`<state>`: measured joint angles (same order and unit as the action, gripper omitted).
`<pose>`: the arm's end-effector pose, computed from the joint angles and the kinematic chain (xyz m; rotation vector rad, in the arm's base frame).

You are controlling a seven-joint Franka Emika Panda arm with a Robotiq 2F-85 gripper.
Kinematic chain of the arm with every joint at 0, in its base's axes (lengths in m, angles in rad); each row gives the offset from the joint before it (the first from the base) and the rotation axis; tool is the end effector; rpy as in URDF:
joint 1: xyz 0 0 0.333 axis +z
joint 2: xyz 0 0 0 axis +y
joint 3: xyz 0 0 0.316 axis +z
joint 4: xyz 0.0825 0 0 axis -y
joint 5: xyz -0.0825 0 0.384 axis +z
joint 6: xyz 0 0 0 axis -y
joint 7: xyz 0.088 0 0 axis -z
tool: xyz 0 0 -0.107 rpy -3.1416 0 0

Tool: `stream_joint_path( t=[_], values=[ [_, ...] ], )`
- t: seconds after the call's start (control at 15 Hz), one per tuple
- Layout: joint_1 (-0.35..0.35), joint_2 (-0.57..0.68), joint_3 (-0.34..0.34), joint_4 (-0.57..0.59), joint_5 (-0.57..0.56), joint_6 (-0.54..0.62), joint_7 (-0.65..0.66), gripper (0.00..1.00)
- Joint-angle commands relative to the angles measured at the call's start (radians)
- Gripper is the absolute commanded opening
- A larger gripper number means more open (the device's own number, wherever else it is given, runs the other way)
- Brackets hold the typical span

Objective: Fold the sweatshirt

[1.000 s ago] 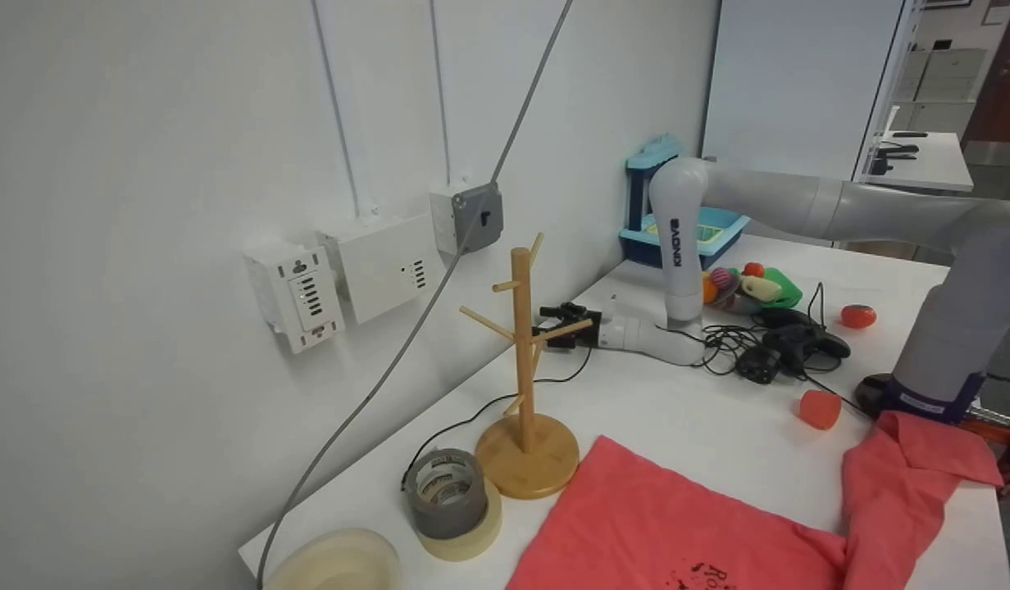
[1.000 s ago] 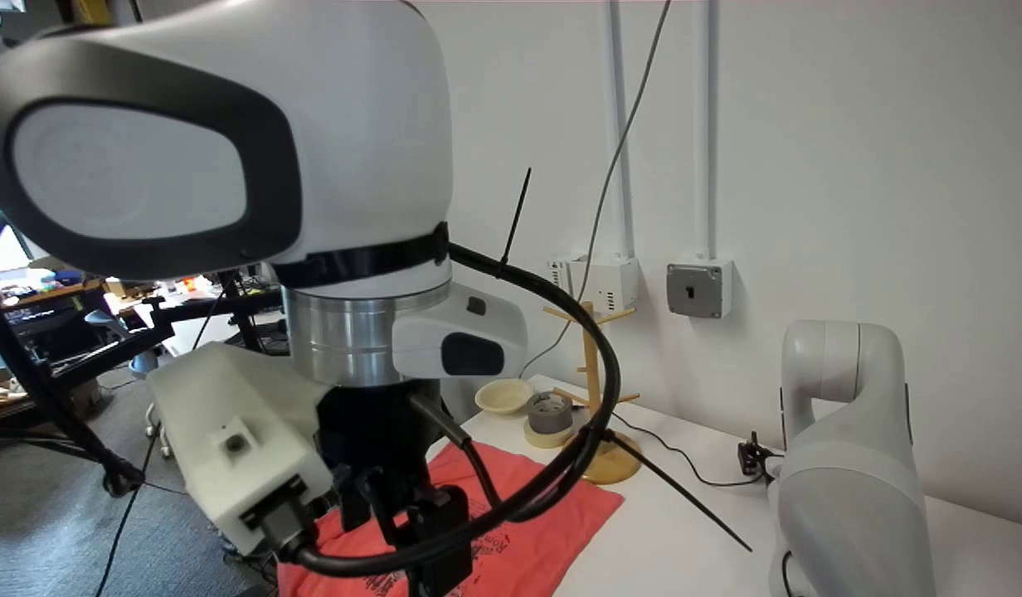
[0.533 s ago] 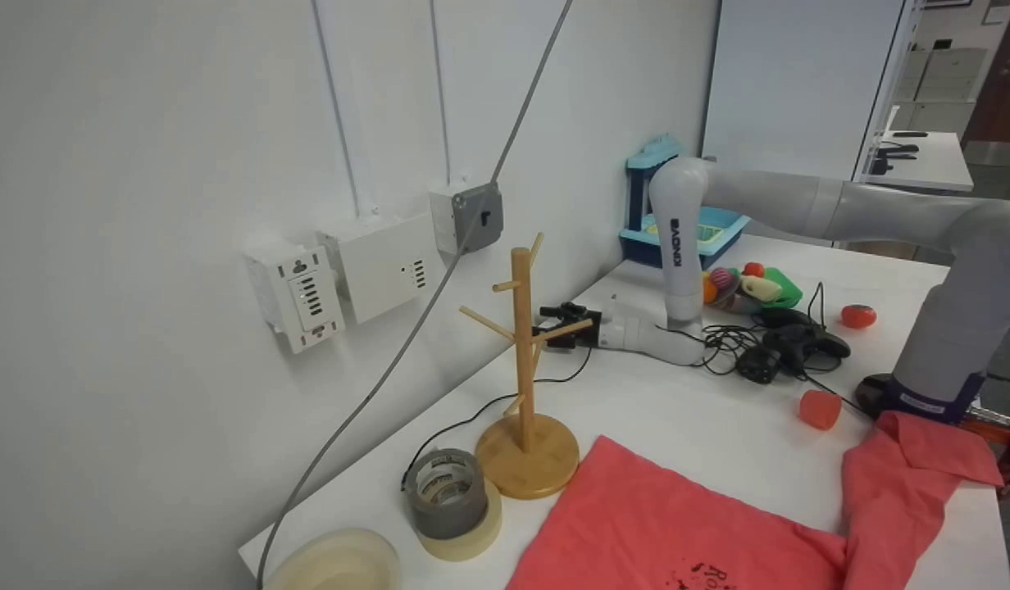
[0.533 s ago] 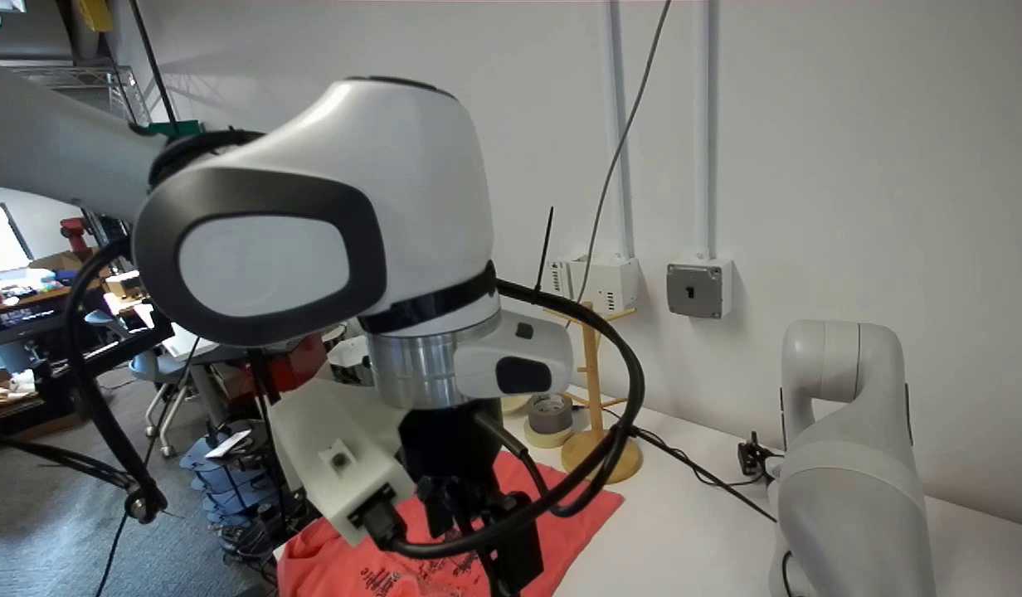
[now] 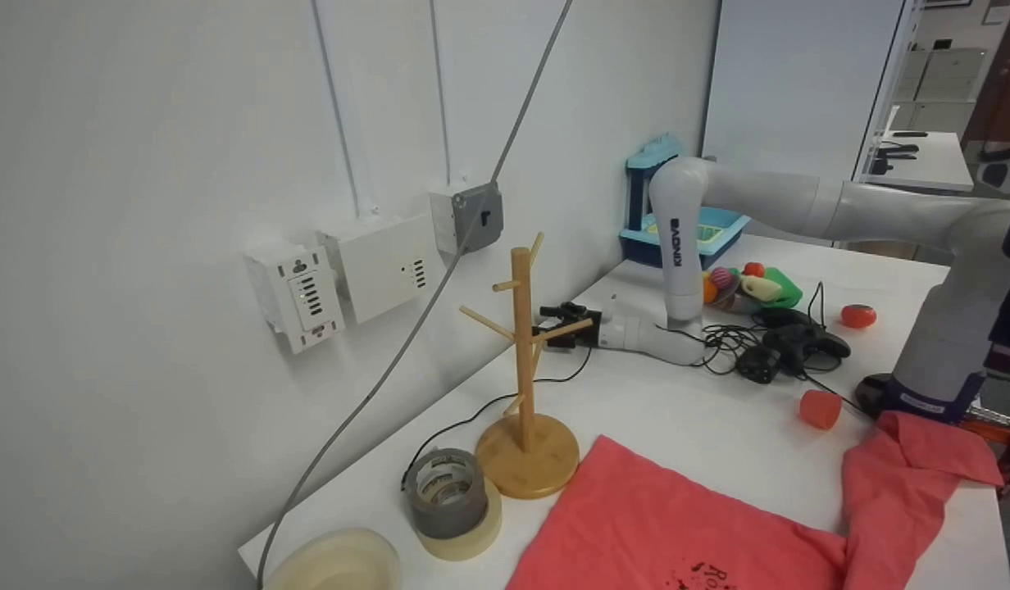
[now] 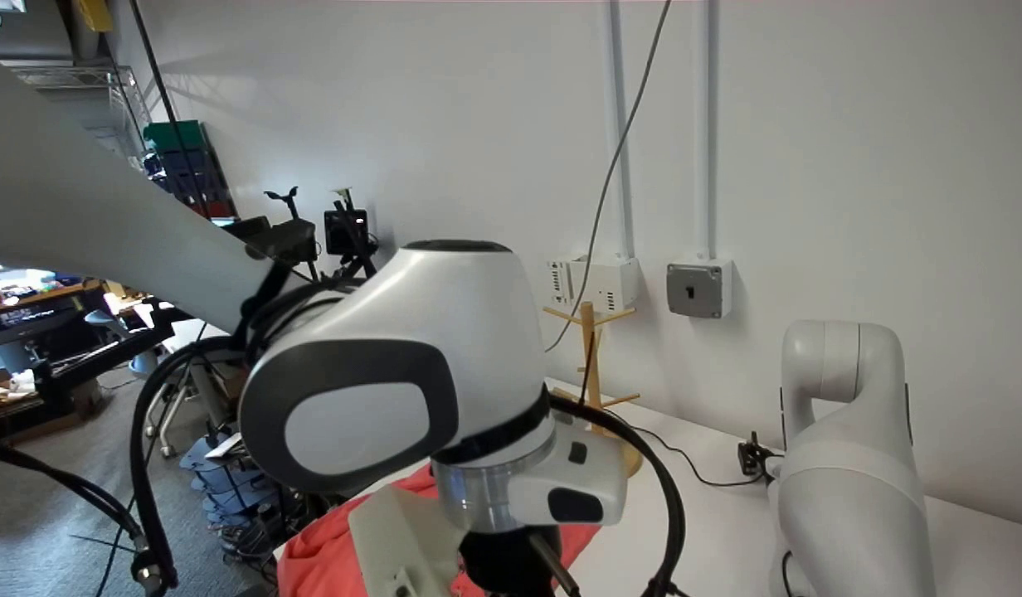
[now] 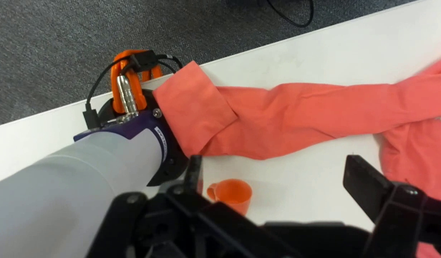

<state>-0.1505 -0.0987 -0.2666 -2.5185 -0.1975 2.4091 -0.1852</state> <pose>0.4146 -0.1838 0.3124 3.0416 -0.1257 -0.0651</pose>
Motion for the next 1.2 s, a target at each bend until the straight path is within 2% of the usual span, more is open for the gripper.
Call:
stream_joint_path(
  t=[0.0, 0.07, 0.47, 1.13],
  values=[
    [-0.043, 0.101, 0.012, 0.024, -0.031, 0.051, 0.062, 1.0],
    [-0.036, 0.05, 0.019, 0.002, -0.003, 0.028, 0.022, 1.0],
    [-0.037, 0.064, 0.024, 0.003, -0.004, 0.031, 0.025, 1.0],
    [-0.067, 0.308, 0.021, 0.082, 0.069, 0.161, 0.01, 1.0]
  ],
)
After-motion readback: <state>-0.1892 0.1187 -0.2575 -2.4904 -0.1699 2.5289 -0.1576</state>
